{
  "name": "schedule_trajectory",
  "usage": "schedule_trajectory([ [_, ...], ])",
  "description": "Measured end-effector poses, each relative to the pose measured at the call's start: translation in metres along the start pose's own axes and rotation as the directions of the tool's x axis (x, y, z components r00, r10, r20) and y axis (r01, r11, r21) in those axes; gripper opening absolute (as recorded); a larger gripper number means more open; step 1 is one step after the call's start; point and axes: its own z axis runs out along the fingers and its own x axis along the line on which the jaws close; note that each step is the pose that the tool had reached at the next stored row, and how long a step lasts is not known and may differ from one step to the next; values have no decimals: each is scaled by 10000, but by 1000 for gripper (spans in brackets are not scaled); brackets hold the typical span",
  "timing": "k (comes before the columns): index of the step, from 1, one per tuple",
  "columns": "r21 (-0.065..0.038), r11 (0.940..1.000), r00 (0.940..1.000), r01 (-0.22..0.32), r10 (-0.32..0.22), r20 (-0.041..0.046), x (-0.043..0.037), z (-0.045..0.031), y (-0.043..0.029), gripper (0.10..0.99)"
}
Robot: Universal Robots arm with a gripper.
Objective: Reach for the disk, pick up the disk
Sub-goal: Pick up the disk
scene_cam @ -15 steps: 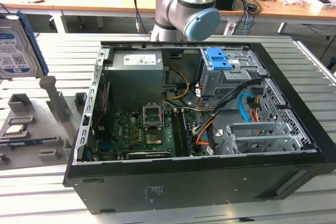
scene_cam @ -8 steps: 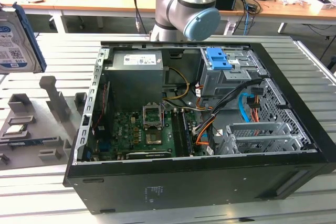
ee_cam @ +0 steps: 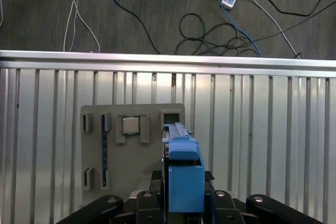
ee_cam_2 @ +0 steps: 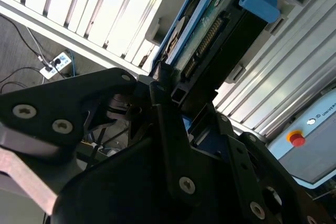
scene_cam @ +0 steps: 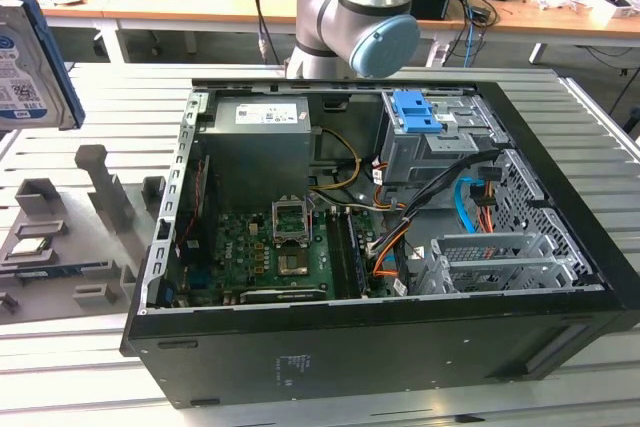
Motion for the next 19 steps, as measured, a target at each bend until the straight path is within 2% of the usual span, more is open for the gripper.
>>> schedule_trajectory([
  [9,0,10000,10000,0,0,0,1,-167,3,365],
  [19,0,10000,10000,0,0,0,2,-450,10,365],
])
